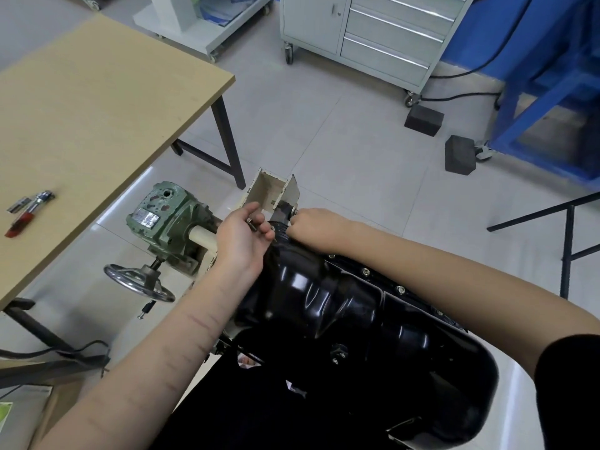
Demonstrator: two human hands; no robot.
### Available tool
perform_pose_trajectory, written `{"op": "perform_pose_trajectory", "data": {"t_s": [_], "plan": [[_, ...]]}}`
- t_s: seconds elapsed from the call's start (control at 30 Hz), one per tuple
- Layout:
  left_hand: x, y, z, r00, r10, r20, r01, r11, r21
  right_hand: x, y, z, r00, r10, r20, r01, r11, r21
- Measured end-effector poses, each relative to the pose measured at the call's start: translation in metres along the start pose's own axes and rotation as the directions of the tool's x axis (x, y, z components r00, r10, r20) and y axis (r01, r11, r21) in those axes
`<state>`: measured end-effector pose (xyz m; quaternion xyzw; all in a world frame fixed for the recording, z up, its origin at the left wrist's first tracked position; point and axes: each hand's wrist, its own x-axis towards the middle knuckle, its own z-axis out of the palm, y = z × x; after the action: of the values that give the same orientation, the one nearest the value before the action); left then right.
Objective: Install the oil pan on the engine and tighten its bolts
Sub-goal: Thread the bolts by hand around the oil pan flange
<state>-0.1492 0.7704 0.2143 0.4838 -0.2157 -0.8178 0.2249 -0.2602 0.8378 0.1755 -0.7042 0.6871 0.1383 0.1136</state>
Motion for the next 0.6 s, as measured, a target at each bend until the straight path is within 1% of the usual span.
{"op": "perform_pose_trajectory", "data": {"t_s": [0.07, 0.13, 0.3, 0.43, 0.6], "plan": [[0.0, -0.003, 0.002, 0.998, 0.067, -0.019, -0.066, 0.997, 0.037, 0.002, -0.002, -0.001, 1.0, -0.018, -0.014, 0.018, 1.0, -0.014], [0.0, -0.004, 0.003, 0.995, 0.096, -0.023, -0.095, 0.994, 0.06, 0.002, 0.0, -0.003, 1.0, -0.02, -0.01, 0.02, 1.0, 0.004], [-0.001, -0.002, 0.001, 0.998, 0.049, -0.024, -0.05, 0.999, -0.02, 0.0, 0.001, -0.003, 0.999, -0.027, 0.016, 0.028, 0.999, -0.021], [-0.002, -0.001, 0.0, 0.999, 0.035, -0.02, -0.036, 0.998, -0.047, -0.002, -0.002, 0.002, 0.999, -0.033, -0.023, 0.031, 0.994, -0.106], [-0.002, -0.001, -0.001, 1.0, 0.025, -0.011, -0.025, 0.999, -0.04, -0.003, 0.001, 0.006, 0.992, -0.107, -0.062, 0.093, 0.977, -0.193]]}}
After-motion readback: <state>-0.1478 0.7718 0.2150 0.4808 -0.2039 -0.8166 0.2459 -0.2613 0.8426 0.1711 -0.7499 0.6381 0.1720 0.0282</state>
